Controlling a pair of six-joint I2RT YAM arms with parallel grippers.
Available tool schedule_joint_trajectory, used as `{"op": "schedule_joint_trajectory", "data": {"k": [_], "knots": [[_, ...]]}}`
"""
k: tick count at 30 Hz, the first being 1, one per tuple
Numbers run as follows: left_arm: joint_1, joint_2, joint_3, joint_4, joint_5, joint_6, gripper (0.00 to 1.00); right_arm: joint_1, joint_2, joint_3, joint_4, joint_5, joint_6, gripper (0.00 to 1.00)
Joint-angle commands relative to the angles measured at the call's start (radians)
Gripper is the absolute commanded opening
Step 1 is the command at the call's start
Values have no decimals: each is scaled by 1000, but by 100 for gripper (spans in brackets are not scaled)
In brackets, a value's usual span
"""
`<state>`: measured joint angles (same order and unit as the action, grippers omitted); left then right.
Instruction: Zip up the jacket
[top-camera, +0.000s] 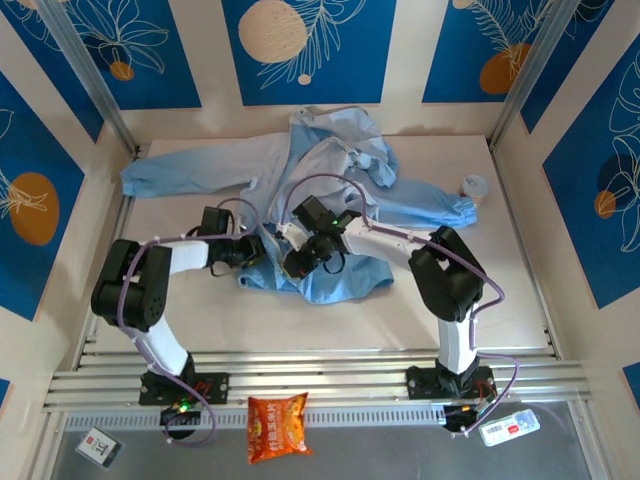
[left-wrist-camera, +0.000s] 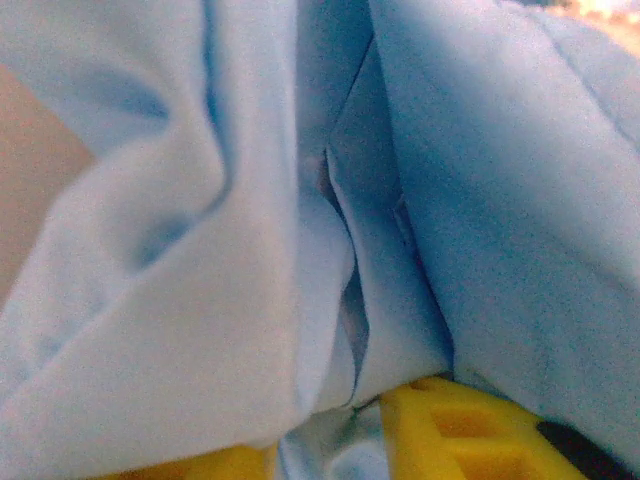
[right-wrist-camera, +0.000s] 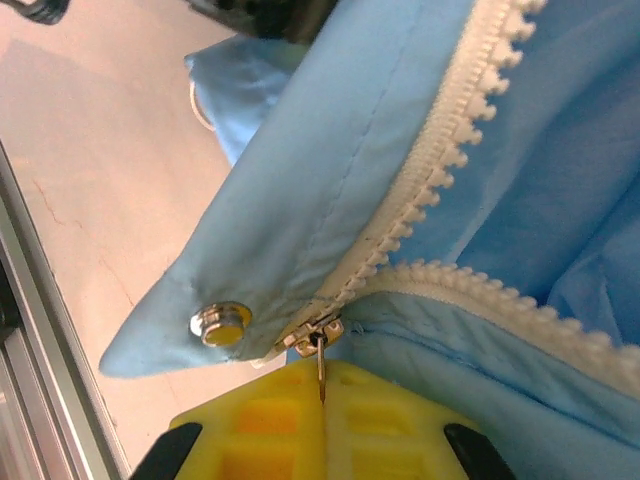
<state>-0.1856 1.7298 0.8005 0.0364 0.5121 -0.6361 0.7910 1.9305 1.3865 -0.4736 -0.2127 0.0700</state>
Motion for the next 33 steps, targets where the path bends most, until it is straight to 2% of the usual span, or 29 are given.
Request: {"op": "schedule_joint_trajectory", "data": {"k": [1,7,13,17,23,28,33], "knots": [[67,-28,40,-155,-31,124,36,3,37,99,-99,-11,-59,0],[102,-258,34,-372,-41,218,45,9,87,250,-229,-61,-147,0],[106,-583,-70,-535,-44,175,53,23,135,374,-341,-102,-206,0],[104,-818,-151,-575,-13,28,54,35,149,390,-363,-134,-217,0],[68,-1099,-323,-487,30,-269,51,64,185,398,-373,-193,-222,0],[13,-1194,-422,-448,4,-381,50,100,224,414,-371,-202,-203,0],[-12,-1220,-512,-323,-20,-487,44,107,241,414,-360,-190,-169,0]]}}
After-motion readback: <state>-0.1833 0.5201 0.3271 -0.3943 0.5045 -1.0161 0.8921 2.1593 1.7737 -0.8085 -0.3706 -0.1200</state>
